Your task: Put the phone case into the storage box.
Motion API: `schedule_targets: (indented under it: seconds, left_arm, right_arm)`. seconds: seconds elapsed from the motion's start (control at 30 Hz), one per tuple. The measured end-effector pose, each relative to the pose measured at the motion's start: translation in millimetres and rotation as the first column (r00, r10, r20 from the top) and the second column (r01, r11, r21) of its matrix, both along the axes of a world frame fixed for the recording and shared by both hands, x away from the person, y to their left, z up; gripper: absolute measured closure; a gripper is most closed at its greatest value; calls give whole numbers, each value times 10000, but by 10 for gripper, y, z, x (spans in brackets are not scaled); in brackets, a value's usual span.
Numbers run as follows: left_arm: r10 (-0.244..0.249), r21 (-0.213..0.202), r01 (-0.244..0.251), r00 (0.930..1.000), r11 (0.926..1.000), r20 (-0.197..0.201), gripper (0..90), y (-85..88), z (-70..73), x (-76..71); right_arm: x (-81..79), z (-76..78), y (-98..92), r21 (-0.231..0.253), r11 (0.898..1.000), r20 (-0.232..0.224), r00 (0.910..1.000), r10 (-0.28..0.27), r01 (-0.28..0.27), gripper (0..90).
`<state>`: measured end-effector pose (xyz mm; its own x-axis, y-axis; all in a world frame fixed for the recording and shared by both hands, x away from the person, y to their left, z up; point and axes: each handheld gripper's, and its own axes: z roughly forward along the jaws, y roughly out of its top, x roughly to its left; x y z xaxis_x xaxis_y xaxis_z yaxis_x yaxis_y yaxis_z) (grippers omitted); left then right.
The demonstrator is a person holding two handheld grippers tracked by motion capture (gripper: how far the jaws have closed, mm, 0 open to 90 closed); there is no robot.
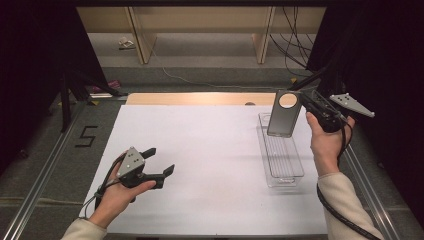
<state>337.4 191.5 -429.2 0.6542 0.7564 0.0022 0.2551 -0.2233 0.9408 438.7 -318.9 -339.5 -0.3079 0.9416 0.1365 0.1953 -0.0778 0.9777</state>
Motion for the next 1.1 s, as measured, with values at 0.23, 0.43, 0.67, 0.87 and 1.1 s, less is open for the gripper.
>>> schedule_targets:
  seconds: [0.23, 0.43, 0.67, 0.87, 1.1]
  left_arm:
    - [-8, -11, 8, 10000, 10000, -12, 155, 2, -2, 3]
    - [-7, -12, 7, 10000, 10000, -15, 155, 2, -3, 4]
    - [5, -20, -5, 10000, 10000, -5, 155, 3, -2, 4]
    - [27, -36, -27, 10000, 10000, -8, 155, 6, 0, 3]
    - [35, -38, -35, 10000, 10000, -4, 155, 7, 1, 3]
  right_arm:
    - [30, -18, -2, -96, 9999, -4, 10000, -94, 94, 838]
    - [51, -30, -15, -128, 9997, 35, 9998, -202, 202, 834]
    - [77, -43, -25, -161, 9997, -13, 9998, -187, 187, 843]
    - [99, -47, -4, -237, 9996, -11, 9998, -173, 173, 846]
    - [122, -60, -21, -277, 9993, -32, 9997, -241, 240, 847]
